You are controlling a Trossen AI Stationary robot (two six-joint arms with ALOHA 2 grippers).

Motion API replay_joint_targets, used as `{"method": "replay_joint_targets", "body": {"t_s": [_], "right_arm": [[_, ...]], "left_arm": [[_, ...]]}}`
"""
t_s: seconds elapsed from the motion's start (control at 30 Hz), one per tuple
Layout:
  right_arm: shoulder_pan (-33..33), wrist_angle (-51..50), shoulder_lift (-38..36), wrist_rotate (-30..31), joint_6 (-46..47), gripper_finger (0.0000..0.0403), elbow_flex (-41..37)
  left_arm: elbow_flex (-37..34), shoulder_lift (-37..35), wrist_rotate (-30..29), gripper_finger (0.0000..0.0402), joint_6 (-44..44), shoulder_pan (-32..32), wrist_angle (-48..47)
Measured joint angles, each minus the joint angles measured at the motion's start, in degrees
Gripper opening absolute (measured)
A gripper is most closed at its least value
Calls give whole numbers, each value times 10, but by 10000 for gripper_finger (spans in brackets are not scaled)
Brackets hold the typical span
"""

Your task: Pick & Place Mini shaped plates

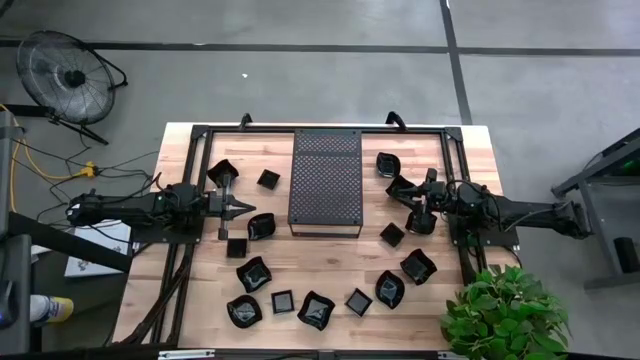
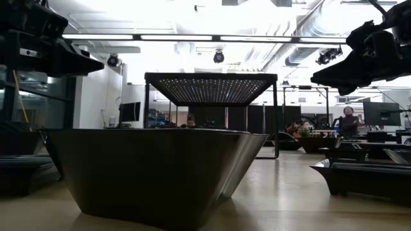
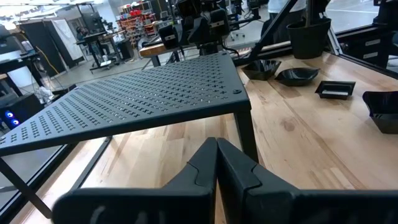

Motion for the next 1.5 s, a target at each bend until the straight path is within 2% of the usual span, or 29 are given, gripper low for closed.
{"method": "replay_joint_targets", "body": {"t_s": [0.77, 0.93, 1.2, 1.5], "right_arm": [[0, 0, 0, 3, 1, 103, 0], [0, 0, 0, 1, 46, 103, 0], [0, 0, 0, 0, 176, 103, 0], [0, -3, 0, 33, 187, 103, 3]], "left_arm": [[0, 0, 0, 1, 0, 0, 0], [0, 0, 0, 1, 0, 0, 0], [0, 0, 0, 1, 0, 0, 0], [0, 0, 0, 1, 0, 0, 0]]}}
